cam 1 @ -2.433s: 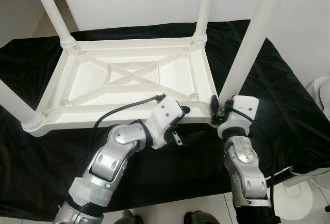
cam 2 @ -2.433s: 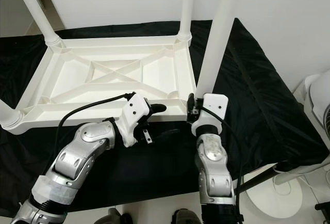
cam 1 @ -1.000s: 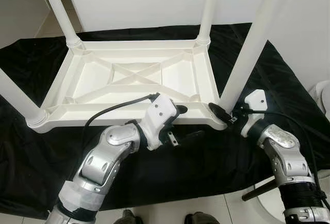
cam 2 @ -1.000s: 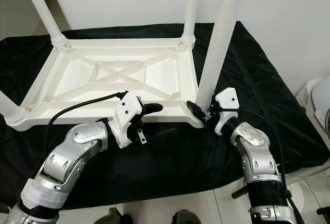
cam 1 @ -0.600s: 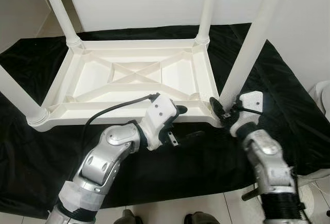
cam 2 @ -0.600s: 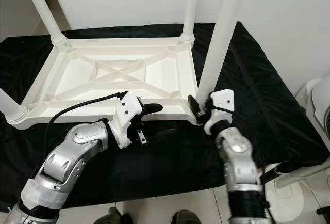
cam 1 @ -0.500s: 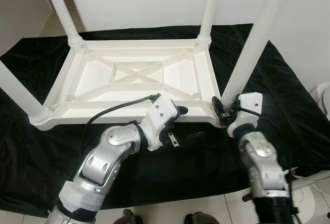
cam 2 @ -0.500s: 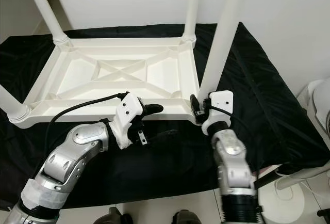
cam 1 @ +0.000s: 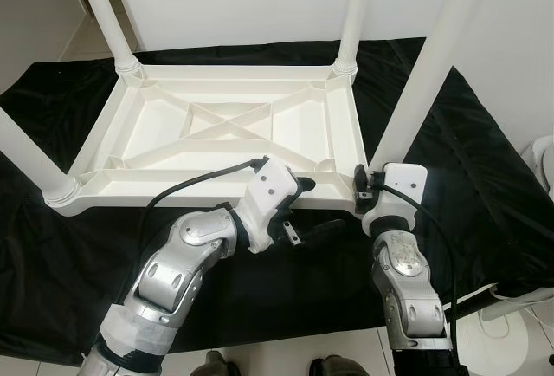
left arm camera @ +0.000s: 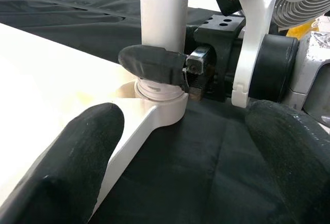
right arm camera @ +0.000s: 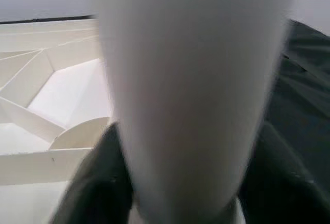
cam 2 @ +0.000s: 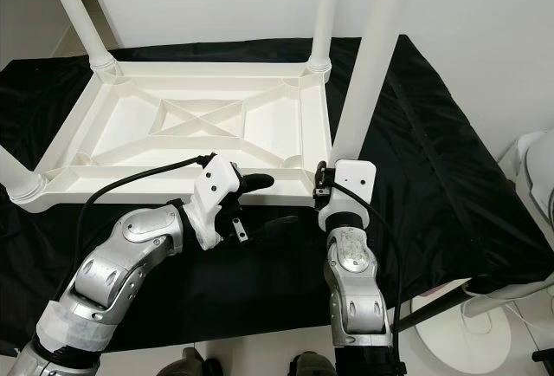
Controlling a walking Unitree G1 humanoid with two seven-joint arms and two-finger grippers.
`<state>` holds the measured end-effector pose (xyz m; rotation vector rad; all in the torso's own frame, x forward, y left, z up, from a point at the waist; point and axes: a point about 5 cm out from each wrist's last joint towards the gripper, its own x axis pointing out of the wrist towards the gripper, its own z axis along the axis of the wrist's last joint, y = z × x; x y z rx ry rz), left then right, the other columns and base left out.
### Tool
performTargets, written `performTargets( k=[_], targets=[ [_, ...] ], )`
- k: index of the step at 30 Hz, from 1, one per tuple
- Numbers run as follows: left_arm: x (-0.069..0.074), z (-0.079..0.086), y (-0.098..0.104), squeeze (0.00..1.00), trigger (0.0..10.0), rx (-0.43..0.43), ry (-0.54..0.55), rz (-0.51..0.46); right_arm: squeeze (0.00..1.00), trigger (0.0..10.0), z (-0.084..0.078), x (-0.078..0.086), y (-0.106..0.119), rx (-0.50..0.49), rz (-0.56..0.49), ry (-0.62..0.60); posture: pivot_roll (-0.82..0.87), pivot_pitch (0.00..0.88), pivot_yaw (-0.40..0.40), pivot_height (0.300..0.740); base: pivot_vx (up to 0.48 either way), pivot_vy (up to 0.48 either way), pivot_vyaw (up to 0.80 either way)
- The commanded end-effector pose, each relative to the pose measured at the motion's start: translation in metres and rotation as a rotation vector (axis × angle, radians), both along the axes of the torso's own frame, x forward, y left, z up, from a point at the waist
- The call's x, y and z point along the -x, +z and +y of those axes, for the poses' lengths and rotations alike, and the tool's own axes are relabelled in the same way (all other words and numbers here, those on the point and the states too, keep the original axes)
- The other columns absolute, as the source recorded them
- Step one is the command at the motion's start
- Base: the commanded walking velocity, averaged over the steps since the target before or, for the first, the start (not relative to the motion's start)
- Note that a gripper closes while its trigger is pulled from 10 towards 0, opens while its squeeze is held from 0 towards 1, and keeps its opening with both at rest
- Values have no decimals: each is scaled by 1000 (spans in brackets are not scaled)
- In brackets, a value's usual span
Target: Building children table
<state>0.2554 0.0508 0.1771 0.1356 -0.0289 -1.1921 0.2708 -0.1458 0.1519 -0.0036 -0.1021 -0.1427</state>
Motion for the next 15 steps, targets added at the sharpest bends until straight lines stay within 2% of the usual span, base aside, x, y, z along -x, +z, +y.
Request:
performTargets(
  k=[1, 5, 6, 8, 11, 12, 15],
  targets=[
    [0, 1, -2, 0, 10000, -6, 16, 13, 1000, 10000, -3, 3, -1, -26, 4, -9, -163, 75, 48, 740, 0, 0, 0],
    [0, 1, -2, 0, 10000, -4, 19, 12, 1000, 10000, -11, 3, 1, -9, -12, 27, -163, 75, 48, 740, 0, 0, 0],
    [0, 1, -2, 0, 10000, -3, 20, 12, 0, 10000, -17, 2, 0, 6, -7, 73, -164, 71, 44, 740, 0, 0, 0],
    [0, 0, -2, 0, 10000, -3, 20, 12, 0, 10000, -19, 2, 0, 12, -7, 86, -164, 71, 44, 740, 0, 0, 0],
    [-1, 0, -2, 0, 10000, -2, 21, 13, 0, 10000, -28, 2, 0, 22, -8, 222, -167, 68, 51, 740, 0, 0, 0],
    [-2, 0, -3, 0, 10000, -7, 20, 11, 0, 10000, -36, -1, 0, 48, 1, 324, -169, 68, 53, 740, 0, 0, 0],
    [-2, 0, -3, 0, 10000, -13, 19, 9, 0, 10000, -40, -2, 0, 54, 8, 383, -169, 68, 53, 740, 0, 0, 0]
  ],
)
